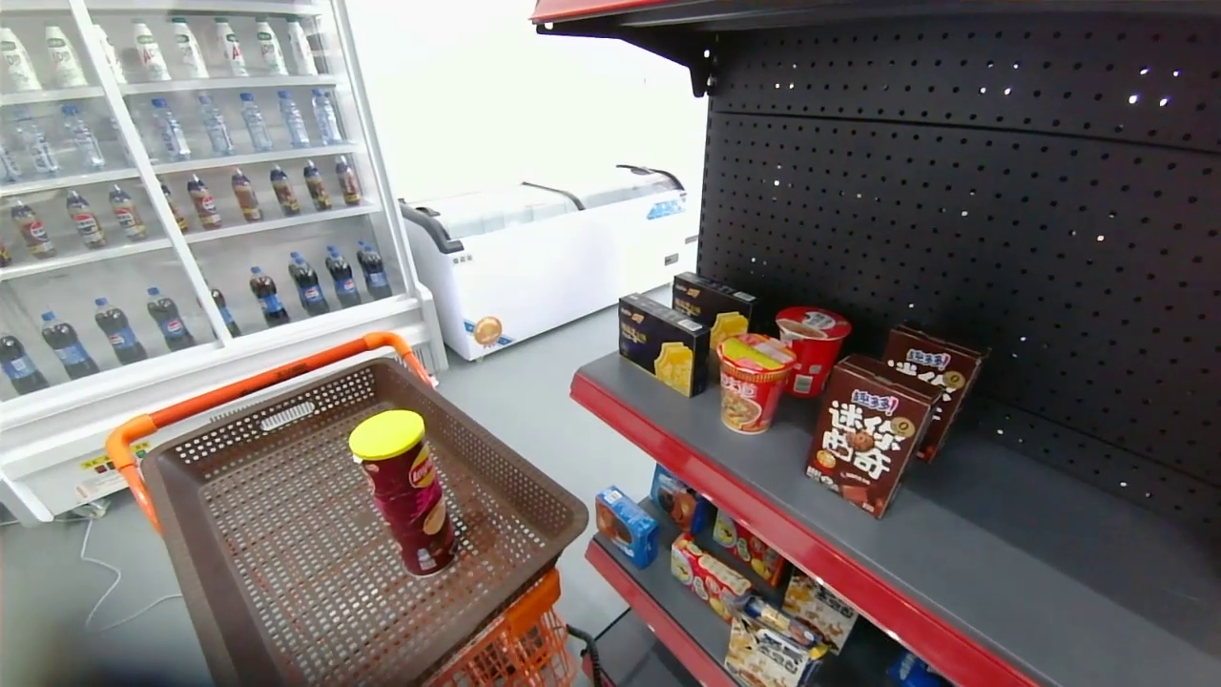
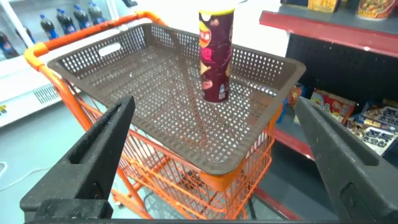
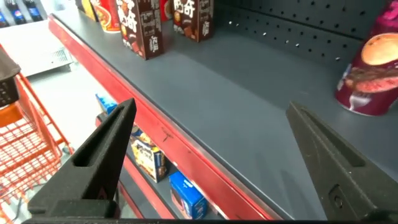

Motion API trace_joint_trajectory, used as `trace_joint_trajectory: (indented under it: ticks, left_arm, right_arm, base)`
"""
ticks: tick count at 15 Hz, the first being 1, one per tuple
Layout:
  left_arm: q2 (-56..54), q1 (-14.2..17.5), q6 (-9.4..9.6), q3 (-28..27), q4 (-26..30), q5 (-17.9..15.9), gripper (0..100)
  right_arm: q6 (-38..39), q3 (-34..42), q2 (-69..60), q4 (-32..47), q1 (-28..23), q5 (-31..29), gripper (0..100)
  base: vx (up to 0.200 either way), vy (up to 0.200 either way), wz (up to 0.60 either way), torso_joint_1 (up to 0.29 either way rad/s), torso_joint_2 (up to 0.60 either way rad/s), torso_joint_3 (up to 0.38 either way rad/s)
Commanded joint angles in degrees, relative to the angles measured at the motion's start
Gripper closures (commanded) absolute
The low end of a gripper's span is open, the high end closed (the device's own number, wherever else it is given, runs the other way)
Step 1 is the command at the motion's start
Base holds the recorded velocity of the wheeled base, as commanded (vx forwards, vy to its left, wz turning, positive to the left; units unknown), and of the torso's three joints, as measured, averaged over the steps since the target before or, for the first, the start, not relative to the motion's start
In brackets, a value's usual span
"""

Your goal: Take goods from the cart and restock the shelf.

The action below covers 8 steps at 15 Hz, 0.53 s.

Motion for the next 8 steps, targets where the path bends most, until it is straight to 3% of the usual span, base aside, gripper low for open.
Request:
trace_joint_trajectory:
  ticks: [1,2,3,4,5,8]
  left_arm:
    - [0.0,0.0,-0.11,-0.1,-0.1,0.2,0]
    - [0.0,0.2,0.42,-1.1,-0.1,1.7,0]
    - [4.5,-0.1,4.2,-7.9,0.6,2.1,0]
    - [11.3,-0.3,5.69,-12.8,2.2,1.9,0]
    - [20.8,-0.4,3.93,-17.3,2.7,1.8,0]
    - [32.2,0.5,1.47,-17.7,0.9,2.5,0]
  right_arm:
    - [0.0,0.0,0.1,0.1,0.1,0.0,0]
    - [0.0,0.0,0.1,0.1,0.1,0.0,0]
    - [0.0,0.0,0.1,0.1,0.1,0.0,0]
    - [0.0,0.0,0.1,0.1,0.1,0.0,0]
    - [0.0,0.0,0.1,0.1,0.1,0.0,0]
    - [0.0,0.0,0.1,0.1,0.1,0.0,0]
  base:
    - [0.0,0.0,0.0,0.0,0.0,0.0]
    - [0.0,0.0,0.0,0.0,0.0,0.0]
    - [0.0,0.0,0.0,0.0,0.0,0.0]
    - [0.0,0.0,0.0,0.0,0.0,0.0]
    - [0.0,0.0,0.0,0.0,0.0,0.0]
    - [0.0,0.0,0.0,0.0,0.0,0.0]
